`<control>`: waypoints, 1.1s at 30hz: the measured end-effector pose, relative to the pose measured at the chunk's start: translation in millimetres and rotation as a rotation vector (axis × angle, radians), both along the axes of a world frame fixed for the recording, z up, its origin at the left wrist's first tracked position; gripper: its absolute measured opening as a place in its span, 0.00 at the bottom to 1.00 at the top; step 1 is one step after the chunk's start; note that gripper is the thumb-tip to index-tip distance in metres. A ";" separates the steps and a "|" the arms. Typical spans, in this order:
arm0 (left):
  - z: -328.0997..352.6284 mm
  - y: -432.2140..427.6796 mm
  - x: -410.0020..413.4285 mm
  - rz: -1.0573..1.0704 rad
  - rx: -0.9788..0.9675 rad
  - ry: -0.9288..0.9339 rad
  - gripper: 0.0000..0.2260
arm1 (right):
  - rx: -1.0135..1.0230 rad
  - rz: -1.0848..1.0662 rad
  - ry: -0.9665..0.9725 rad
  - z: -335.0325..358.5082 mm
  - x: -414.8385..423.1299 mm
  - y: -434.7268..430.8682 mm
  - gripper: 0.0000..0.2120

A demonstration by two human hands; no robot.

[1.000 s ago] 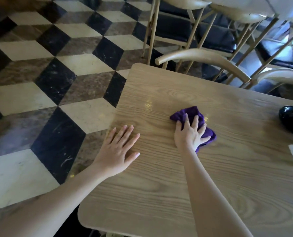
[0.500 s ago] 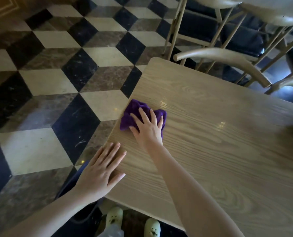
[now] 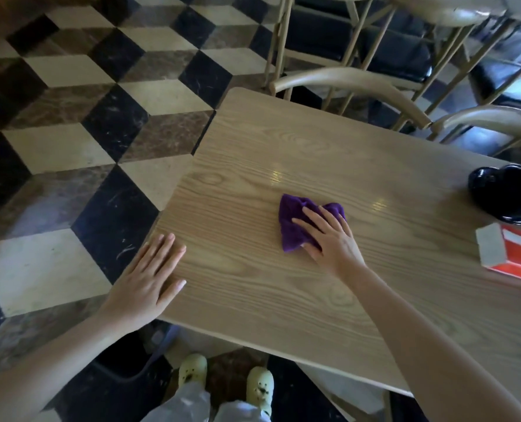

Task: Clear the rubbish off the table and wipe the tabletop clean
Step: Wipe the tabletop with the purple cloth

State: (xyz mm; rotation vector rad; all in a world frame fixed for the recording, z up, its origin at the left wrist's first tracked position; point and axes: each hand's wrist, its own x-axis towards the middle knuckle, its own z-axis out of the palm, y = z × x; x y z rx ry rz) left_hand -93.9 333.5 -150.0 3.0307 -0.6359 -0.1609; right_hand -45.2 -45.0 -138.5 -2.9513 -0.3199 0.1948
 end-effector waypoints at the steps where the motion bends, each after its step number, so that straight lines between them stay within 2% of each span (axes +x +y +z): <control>1: 0.6 0.0 0.1 0.004 0.001 0.004 0.30 | 0.001 -0.049 -0.008 -0.1 -5.2 -8.7 0.25; 9: 1.0 1.5 -0.6 0.021 0.011 0.040 0.31 | 0.063 -0.555 -0.080 -3.7 -68.6 -32.7 0.23; 14: 0.8 1.9 -0.7 0.027 0.008 0.044 0.31 | 0.142 -0.943 -0.014 -4.1 -84.7 20.8 0.23; 19: 0.2 2.4 0.3 0.016 0.016 0.053 0.30 | 0.206 -1.110 0.064 0.9 -80.3 82.2 0.23; 24: 2.5 7.1 3.0 -0.009 -0.063 0.094 0.31 | 0.235 -1.059 0.142 7.5 -68.2 162.4 0.25; 28: 14.7 11.1 9.1 0.062 -0.434 0.163 0.35 | 0.267 -0.823 0.167 12.6 -65.5 234.8 0.27; 30: 26.3 15.3 13.2 0.143 -0.615 0.201 0.31 | 0.278 -0.694 0.170 13.6 -67.6 262.3 0.27; 33: 41.7 19.9 19.0 0.265 -0.770 0.256 0.20 | 0.293 -0.543 0.167 13.8 -74.3 285.3 0.29</control>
